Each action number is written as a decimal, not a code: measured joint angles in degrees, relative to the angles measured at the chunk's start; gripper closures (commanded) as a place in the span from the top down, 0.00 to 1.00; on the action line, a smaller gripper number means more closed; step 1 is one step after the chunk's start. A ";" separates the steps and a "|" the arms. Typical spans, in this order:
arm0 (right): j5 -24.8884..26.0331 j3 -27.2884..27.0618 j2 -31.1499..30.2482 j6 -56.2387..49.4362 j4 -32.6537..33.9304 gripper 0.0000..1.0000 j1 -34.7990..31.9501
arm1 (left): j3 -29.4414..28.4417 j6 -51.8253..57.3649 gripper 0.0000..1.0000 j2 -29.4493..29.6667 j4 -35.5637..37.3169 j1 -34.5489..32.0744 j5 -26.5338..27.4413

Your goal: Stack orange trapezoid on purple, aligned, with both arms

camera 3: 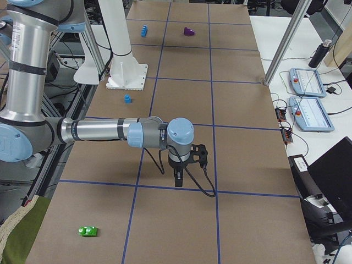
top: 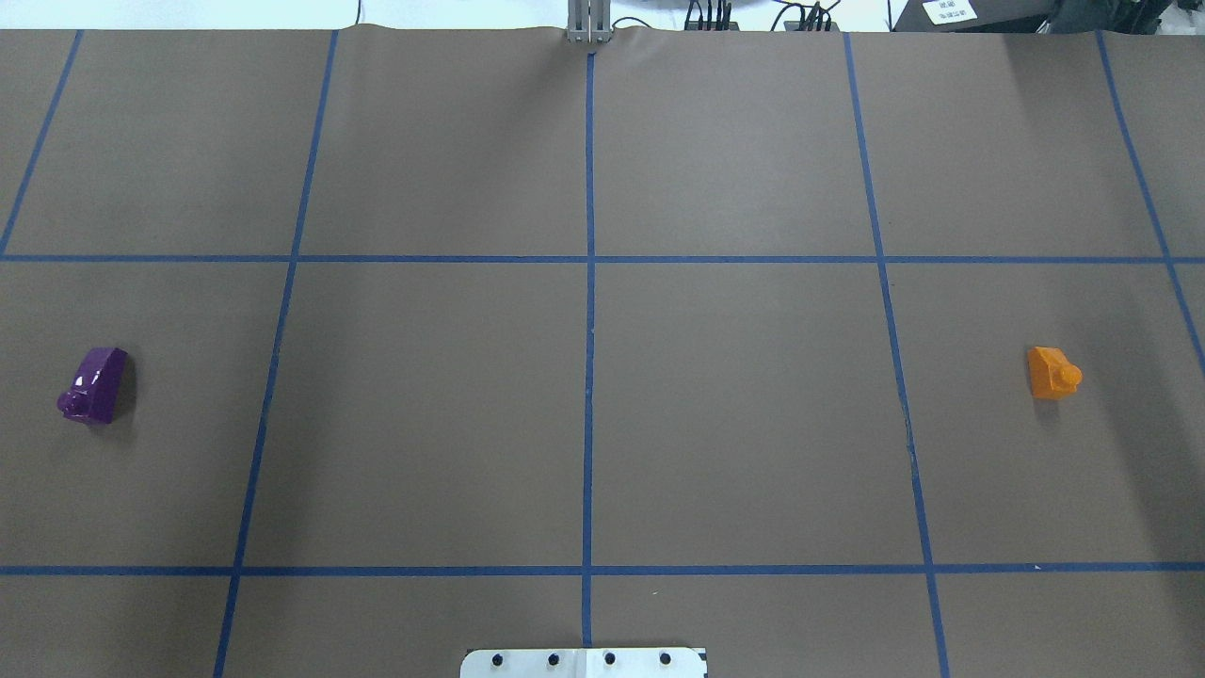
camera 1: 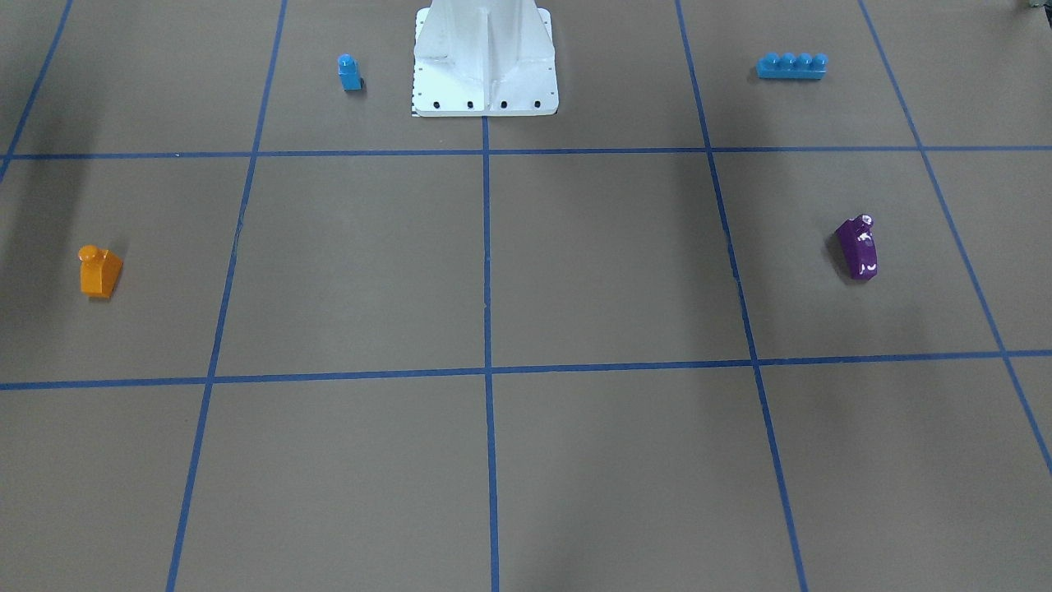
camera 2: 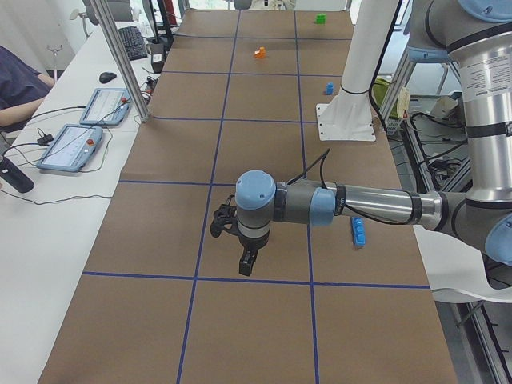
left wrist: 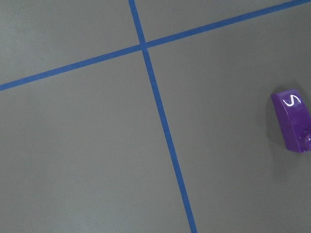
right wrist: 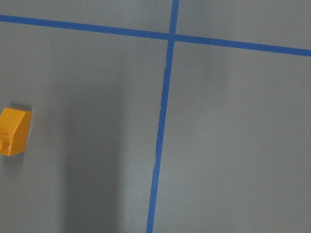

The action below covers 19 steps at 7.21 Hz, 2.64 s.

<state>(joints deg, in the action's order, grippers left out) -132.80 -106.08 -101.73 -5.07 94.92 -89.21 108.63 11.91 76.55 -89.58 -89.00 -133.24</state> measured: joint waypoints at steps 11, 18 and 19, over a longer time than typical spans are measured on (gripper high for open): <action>-0.15 -0.29 0.64 1.24 -11.54 1.00 0.06 | -2.78 -1.98 1.00 10.23 -11.45 1.25 -0.42; -0.14 -0.01 -0.13 1.29 -12.30 1.00 0.09 | -8.93 -46.49 1.00 4.40 -37.65 27.00 9.17; -0.09 0.00 -0.13 1.27 -12.31 1.00 0.09 | -8.94 -50.96 1.00 3.91 -38.93 30.38 11.40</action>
<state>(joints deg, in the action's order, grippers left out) -132.89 -106.09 -101.86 -3.80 82.62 -89.12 99.69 -39.05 80.46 -128.50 -58.62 -121.84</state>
